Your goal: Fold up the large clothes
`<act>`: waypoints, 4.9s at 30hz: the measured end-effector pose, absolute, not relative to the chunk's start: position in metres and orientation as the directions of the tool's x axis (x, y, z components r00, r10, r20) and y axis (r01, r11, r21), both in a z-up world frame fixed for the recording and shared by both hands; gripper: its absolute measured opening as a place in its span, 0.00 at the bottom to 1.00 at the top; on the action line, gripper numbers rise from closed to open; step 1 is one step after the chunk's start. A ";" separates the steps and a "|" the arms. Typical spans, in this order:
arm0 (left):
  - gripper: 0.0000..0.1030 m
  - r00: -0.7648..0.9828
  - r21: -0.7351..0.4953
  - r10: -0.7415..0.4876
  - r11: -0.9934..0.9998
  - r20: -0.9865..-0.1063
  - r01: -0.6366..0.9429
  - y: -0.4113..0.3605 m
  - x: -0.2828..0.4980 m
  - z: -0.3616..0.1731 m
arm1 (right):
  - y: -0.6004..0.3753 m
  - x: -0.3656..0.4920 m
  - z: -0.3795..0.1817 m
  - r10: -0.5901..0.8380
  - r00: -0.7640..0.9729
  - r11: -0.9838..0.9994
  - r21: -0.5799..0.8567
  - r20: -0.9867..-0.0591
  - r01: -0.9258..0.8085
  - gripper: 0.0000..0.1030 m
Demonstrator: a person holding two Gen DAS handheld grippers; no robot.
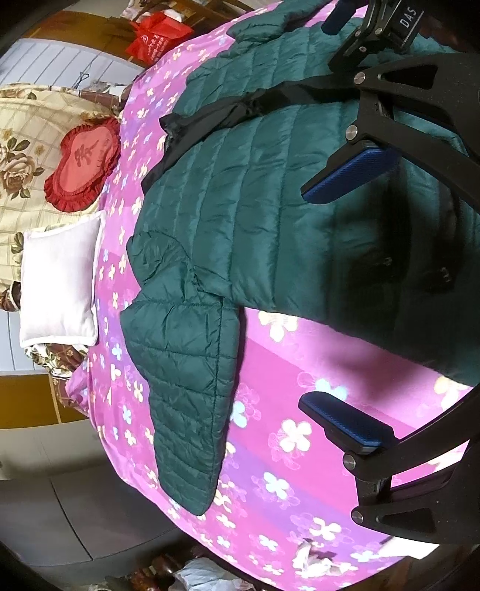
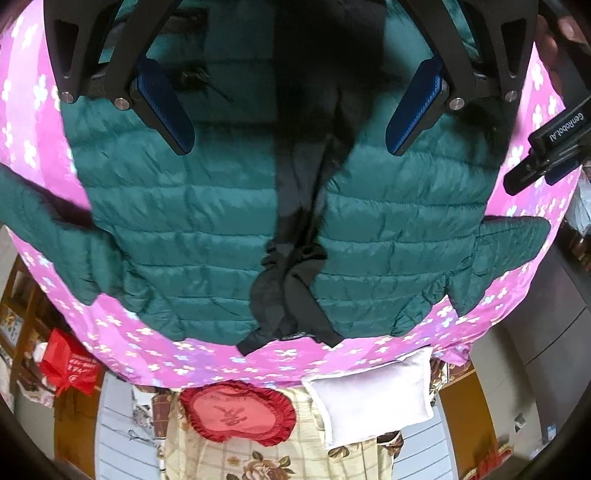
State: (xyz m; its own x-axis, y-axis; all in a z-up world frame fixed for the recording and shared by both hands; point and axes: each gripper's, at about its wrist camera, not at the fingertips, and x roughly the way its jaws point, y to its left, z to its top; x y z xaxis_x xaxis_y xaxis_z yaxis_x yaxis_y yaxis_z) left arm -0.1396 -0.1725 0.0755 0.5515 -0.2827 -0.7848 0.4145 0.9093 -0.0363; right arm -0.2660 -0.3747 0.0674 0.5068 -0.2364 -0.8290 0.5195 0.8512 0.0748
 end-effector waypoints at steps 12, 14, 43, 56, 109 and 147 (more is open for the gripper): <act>0.99 0.557 -0.028 -0.241 0.931 -0.795 0.363 -0.156 -0.078 0.071 | -0.383 -0.213 0.061 -0.221 0.507 0.869 0.068 -0.833 0.490 1.00; 0.99 0.564 -0.030 -0.238 0.935 -0.791 0.353 -0.150 -0.067 0.072 | -0.384 -0.205 0.058 -0.212 0.511 0.869 0.079 -0.833 0.489 1.00; 0.93 0.552 -0.211 -0.012 0.931 -0.834 -0.298 0.065 0.163 0.014 | -0.349 -0.180 0.047 -0.122 0.509 0.923 0.091 -0.852 0.373 1.00; 0.12 0.569 -0.243 -0.165 0.968 -0.806 -0.064 0.027 0.134 0.058 | -0.350 -0.193 0.051 -0.118 0.508 0.919 0.100 -0.853 0.382 1.00; 0.21 0.059 -0.450 -0.666 0.564 -0.744 0.692 -0.343 -0.158 0.066 | -0.468 -0.334 0.049 -0.205 0.484 0.787 0.151 -0.851 0.598 1.00; 0.53 0.456 -0.241 -0.438 0.871 -0.775 0.428 -0.144 -0.047 0.087 | -0.457 -0.194 0.088 -0.135 0.711 0.891 0.229 -0.690 0.392 0.06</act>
State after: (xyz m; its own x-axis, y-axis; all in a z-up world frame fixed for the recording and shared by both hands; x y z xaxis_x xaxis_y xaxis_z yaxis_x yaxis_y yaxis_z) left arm -0.0468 -0.1441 0.0873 0.4558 -0.4380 -0.7749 0.4278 0.8712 -0.2408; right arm -0.1942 -0.4565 0.0877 0.7114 -0.1352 -0.6896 0.3917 0.8910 0.2294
